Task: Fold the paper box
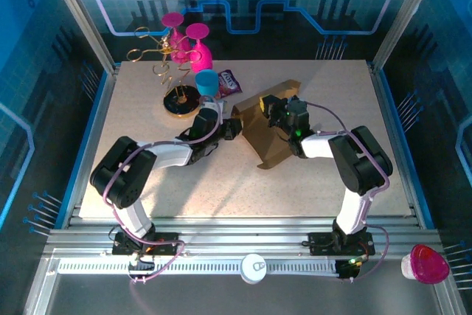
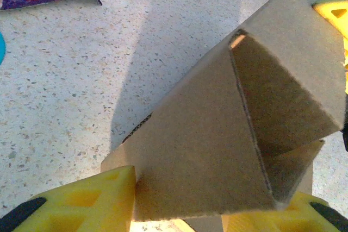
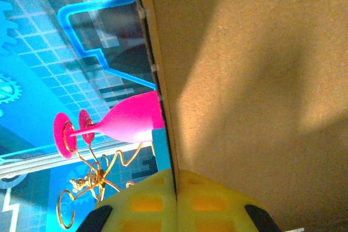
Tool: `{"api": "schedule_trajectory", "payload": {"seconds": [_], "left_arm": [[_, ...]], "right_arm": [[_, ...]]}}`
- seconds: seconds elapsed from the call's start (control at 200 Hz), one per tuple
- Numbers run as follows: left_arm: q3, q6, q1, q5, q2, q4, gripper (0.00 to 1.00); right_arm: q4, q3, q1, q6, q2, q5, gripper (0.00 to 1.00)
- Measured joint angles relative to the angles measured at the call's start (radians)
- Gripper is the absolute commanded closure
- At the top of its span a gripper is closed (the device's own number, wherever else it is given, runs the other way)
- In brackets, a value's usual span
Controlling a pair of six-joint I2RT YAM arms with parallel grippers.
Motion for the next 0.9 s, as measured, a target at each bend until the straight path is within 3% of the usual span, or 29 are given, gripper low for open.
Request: {"api": "schedule_trajectory", "payload": {"seconds": [0.29, 0.505, 0.901], "left_arm": [[0.057, -0.025, 0.026, 0.008, 0.018, 0.000, 0.61], [0.085, -0.026, 0.031, 0.021, 0.062, 0.008, 0.61], [0.085, -0.026, 0.014, 0.000, 0.119, 0.046, 0.59]], "right_arm": [[-0.203, 0.082, 0.011, 0.026, -0.063, 0.015, 1.00], [-0.248, 0.092, 0.011, 0.026, -0.073, 0.023, 1.00], [-0.064, -0.018, 0.030, -0.013, -0.041, 0.069, 1.00]]}}
